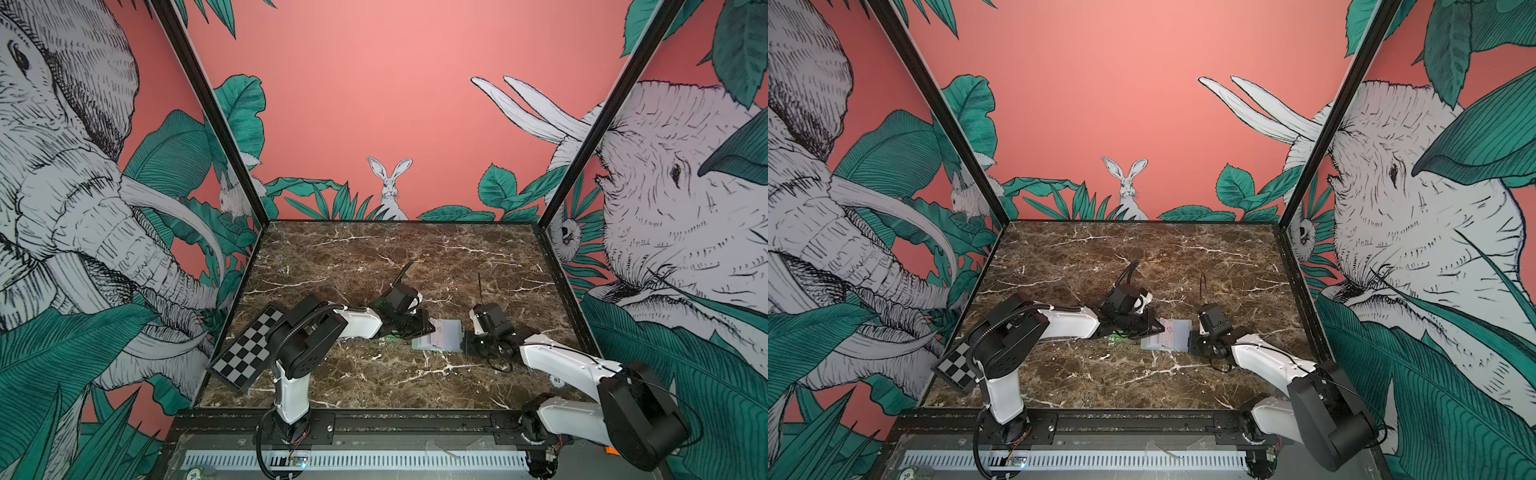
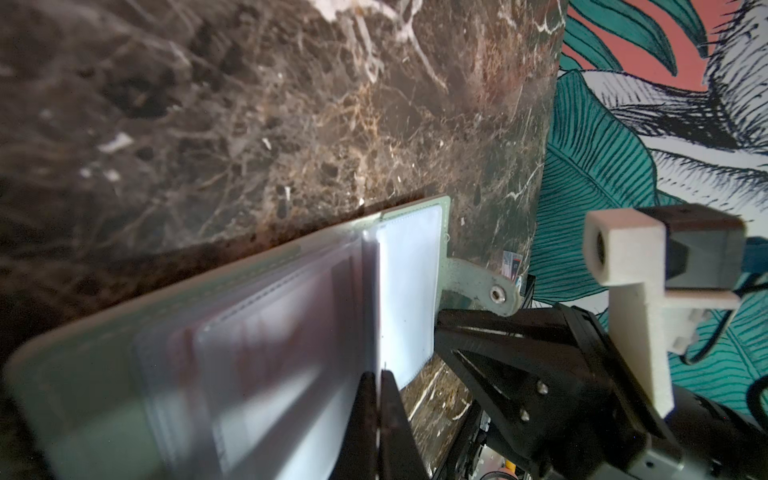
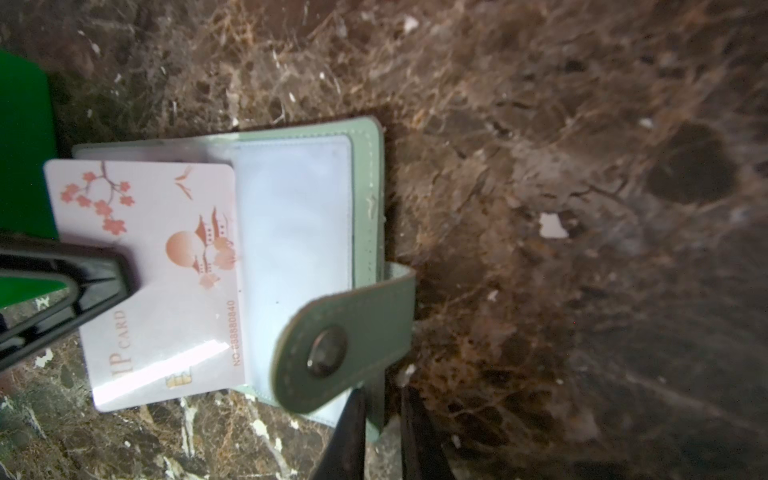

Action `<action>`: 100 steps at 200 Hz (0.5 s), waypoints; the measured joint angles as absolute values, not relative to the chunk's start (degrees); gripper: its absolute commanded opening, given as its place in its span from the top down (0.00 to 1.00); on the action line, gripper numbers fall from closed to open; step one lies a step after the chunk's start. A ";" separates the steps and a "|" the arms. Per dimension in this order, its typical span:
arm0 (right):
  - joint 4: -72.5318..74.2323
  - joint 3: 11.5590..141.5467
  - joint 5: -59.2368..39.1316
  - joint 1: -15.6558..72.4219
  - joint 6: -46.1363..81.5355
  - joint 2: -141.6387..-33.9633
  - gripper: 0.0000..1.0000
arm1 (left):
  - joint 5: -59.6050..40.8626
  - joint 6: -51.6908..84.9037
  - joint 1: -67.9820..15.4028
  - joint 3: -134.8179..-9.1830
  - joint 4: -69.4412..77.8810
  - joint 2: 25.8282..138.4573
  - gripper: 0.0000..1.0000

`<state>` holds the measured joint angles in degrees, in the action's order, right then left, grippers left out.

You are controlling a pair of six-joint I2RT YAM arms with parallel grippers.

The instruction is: Put the credit cards into the card holder

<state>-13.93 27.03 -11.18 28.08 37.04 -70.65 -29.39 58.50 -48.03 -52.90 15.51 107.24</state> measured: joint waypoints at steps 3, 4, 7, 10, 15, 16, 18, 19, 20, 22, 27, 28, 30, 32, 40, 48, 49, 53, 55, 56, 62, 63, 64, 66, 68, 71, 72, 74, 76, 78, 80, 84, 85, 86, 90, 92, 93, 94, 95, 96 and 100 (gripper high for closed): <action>-13.93 27.03 -11.18 28.08 37.04 -70.65 0.83 | -29.41 58.50 -47.99 -52.90 15.51 107.24 1.00; -13.93 27.03 -11.18 28.08 37.04 -70.65 0.83 | -29.43 58.50 -47.99 -52.90 15.51 107.24 1.00; -13.93 27.03 -11.18 28.08 37.04 -70.65 0.83 | -29.45 58.52 -47.92 -52.90 15.53 107.24 1.00; -13.93 27.03 -11.18 28.08 37.04 -70.65 0.83 | -29.47 58.52 -47.88 -52.90 15.55 107.24 1.00; -13.93 27.03 -11.18 28.08 37.04 -70.65 0.83 | -29.58 58.61 -47.83 -52.90 15.62 107.24 1.00; -13.93 27.03 -11.18 28.08 37.04 -70.65 0.83 | -29.58 58.61 -47.83 -52.90 15.62 107.24 1.00; -13.93 27.03 -11.18 28.08 37.04 -70.65 0.83 | -29.61 58.67 -47.81 -52.90 15.66 107.26 1.00; -13.93 27.03 -11.18 28.08 37.04 -70.65 0.83 | -29.63 58.70 -47.81 -52.90 15.68 107.26 1.00; -13.93 27.03 -11.18 28.08 37.04 -70.65 0.83 | -29.67 58.72 -47.79 -52.90 15.73 107.26 1.00; -13.93 27.03 -11.18 28.08 37.04 -70.65 0.83 | -29.69 58.74 -47.79 -52.90 15.75 107.26 1.00; -13.93 27.03 -11.18 28.08 37.04 -70.65 0.83 | -29.82 58.92 -47.79 -52.90 15.94 107.31 1.00; -13.93 27.03 -11.18 28.08 37.04 -70.65 0.83 | -29.82 58.94 -47.79 -52.90 15.97 107.31 1.00; -13.93 27.03 -11.18 28.08 37.04 -70.67 0.83 | -29.85 58.94 -47.79 -52.90 16.03 107.33 1.00; -13.93 27.03 -11.18 28.08 37.04 -70.67 0.83 | -29.91 58.98 -47.79 -52.90 16.14 107.35 1.00; -13.93 27.03 -11.18 28.08 37.04 -70.67 0.83 | -30.13 59.18 -47.75 -52.90 16.49 107.48 1.00; -13.93 27.03 -11.18 28.08 37.04 -70.67 0.83 | -30.35 59.37 -47.66 -52.90 16.80 107.61 1.00; -13.93 27.03 -11.18 28.08 37.04 -70.67 0.83 | -30.37 59.37 -47.66 -52.90 16.84 107.61 1.00; -13.91 27.03 -11.20 28.08 37.04 -70.70 0.83 | -30.50 59.48 -47.66 -52.90 16.97 107.70 1.00; -13.91 27.03 -11.20 28.08 37.04 -70.70 0.83 | -30.55 59.53 -47.64 -52.90 17.02 107.72 1.00; -13.91 27.03 -11.20 28.08 37.04 -70.72 0.83 | -30.55 59.53 -47.64 -52.90 17.04 107.72 1.00; -13.89 27.03 -11.20 28.08 37.04 -70.72 0.83 | -30.68 59.64 -47.55 -52.90 17.19 107.79 1.00; -13.89 27.03 -11.20 28.08 37.04 -70.72 0.83 | -30.68 59.66 -47.53 -52.90 17.21 107.81 1.00; -13.89 27.03 -11.20 28.08 37.04 -70.72 0.83 | -30.70 59.70 -47.51 -52.90 17.23 107.81 1.00; -13.87 27.03 -11.20 28.08 37.04 -70.72 0.83 | -30.72 59.77 -47.51 -52.90 17.28 107.83 1.00; -13.87 27.03 -11.20 28.08 37.04 -70.72 0.83 | -30.76 59.81 -47.51 -52.90 17.32 107.85 1.00; -13.89 27.03 -11.20 28.08 37.04 -70.72 0.83 | -30.81 59.88 -47.51 -52.90 17.41 107.87 1.00; -13.87 27.03 -11.20 28.08 37.04 -70.72 0.83 | -30.83 59.90 -47.48 -52.90 17.45 107.87 1.00; -13.87 27.03 -11.20 28.08 37.04 -70.72 0.83 | -30.85 59.94 -47.48 -52.90 17.47 107.90 1.00; -13.87 27.03 -11.20 28.08 37.04 -70.72 0.83 | -30.85 59.96 -47.46 -52.90 17.50 107.90 1.00; -13.87 27.03 -11.20 28.08 37.04 -70.72 0.83 | -30.87 59.99 -47.46 -52.90 17.54 107.90 1.00; -13.87 27.03 -11.20 28.08 37.04 -70.72 0.83 | -30.89 60.01 -47.46 -52.90 17.58 107.90 1.00; -13.87 27.03 -11.20 28.08 37.04 -70.72 0.83 | -30.89 60.05 -47.46 -52.90 17.61 107.90 1.00; -13.87 27.03 -11.20 28.08 37.04 -70.72 0.83 | -30.92 60.05 -47.46 -52.90 17.61 107.90 1.00; -13.87 27.03 -11.20 28.08 37.04 -70.72 0.83 | -30.92 60.05 -47.46 -52.90 17.63 107.90 1.00; -13.87 27.03 -11.20 28.08 37.04 -70.72 0.83 | -30.92 60.12 -47.46 -52.90 17.69 107.90 1.00; -13.87 27.03 -11.20 28.08 37.04 -70.74 0.83 | -30.92 60.16 -47.46 -52.90 17.72 107.90 1.00; -13.87 27.03 -11.20 28.08 37.04 -70.74 0.83 | -30.92 60.16 -47.46 -52.90 17.74 107.92 1.00; -13.87 27.03 -11.20 28.08 37.04 -70.74 0.83 | -30.94 60.18 -47.46 -52.90 17.76 107.92 1.00; -13.87 27.03 -11.20 28.08 37.04 -70.74 0.83 | -30.94 60.18 -47.44 -52.90 17.78 107.92 1.00; -13.87 27.03 -11.20 28.08 37.04 -70.74 0.83 | -30.94 60.18 -47.44 -52.90 17.80 107.92 1.00; -13.87 27.03 -11.20 28.08 37.04 -70.74 0.83 | -30.96 60.23 -47.44 -52.90 17.89 107.94 1.00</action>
<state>-13.87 27.03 -11.20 28.08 37.04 -70.74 -30.96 60.23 -47.44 -52.90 17.89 107.94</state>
